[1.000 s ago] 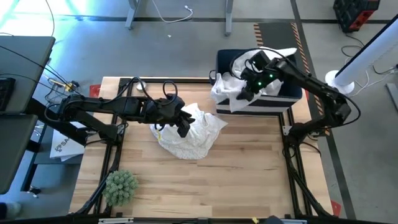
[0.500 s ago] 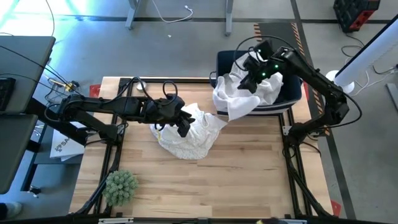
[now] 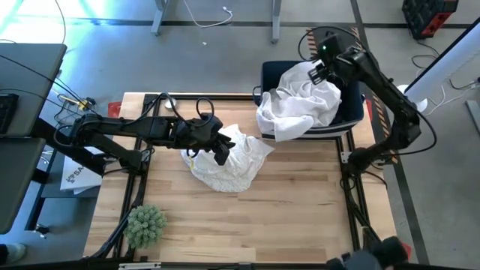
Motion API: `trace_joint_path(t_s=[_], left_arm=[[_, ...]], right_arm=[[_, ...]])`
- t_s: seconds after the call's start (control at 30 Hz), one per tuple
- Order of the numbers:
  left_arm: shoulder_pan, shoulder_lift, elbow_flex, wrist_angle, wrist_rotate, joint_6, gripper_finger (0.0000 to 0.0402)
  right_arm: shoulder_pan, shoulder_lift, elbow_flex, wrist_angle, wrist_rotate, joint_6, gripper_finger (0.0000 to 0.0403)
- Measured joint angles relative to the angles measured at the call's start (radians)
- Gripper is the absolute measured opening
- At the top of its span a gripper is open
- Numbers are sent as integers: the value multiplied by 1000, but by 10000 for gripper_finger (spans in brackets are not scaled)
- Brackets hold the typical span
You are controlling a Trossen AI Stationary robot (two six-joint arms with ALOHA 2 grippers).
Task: Sort clothes
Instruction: Put the white shirt into the blue laundry organizer
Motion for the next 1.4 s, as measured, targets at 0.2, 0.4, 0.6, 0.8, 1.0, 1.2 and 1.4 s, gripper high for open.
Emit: trace_joint_path(t_s=[0.2,0.4,0.6,0.8,1.0,1.2,1.4], left_arm=[[0,0,0,0,0,1,136],[0,0,0,0,0,1,136],[0,0,0,0,0,2,136],[0,0,0,0,0,2,136],[2,0,0,-3,18,-10,136],[82,71,2,-53,136,-83,123],[175,251,0,-23,195,-37,73]], right_arm=[[-76,54,-48,-23,-148,51,192],[-62,53,-236,55,-298,58,157],[1,48,-452,150,-365,100,142],[22,36,-541,157,-416,121,142],[57,-97,-312,32,-368,128,142],[149,-229,-111,-107,-404,134,142],[266,-335,-76,-108,-398,263,142]])
